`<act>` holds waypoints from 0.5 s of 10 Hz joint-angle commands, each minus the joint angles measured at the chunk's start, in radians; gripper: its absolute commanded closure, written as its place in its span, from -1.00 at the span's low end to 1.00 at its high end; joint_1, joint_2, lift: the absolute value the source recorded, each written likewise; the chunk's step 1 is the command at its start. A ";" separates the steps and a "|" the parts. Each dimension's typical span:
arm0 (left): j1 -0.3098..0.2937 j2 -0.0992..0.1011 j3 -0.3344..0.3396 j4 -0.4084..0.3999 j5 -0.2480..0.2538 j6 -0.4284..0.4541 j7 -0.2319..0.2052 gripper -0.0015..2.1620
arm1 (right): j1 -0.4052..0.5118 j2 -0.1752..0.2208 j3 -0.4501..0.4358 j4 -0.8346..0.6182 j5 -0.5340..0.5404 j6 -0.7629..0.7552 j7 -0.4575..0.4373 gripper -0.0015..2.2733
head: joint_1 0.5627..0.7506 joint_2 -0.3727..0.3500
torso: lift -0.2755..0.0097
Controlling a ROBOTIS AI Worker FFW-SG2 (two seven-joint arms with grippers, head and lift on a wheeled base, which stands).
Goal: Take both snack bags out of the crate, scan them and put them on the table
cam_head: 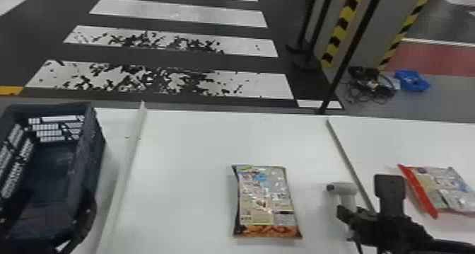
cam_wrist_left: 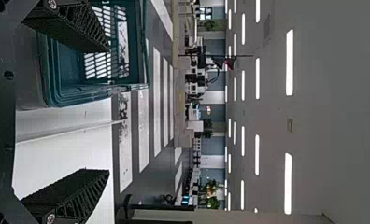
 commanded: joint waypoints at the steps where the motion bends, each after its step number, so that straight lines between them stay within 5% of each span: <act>1: 0.001 0.000 0.000 0.000 0.000 0.000 0.000 -0.93 | 0.012 0.006 -0.004 -0.031 -0.016 -0.007 -0.011 0.98 | 0.41 -0.38 | 0.28; 5: 0.001 -0.002 0.000 0.000 0.000 0.000 0.000 -0.93 | 0.079 0.043 0.000 -0.206 -0.076 0.095 -0.024 0.98 | 0.41 -0.33 | 0.28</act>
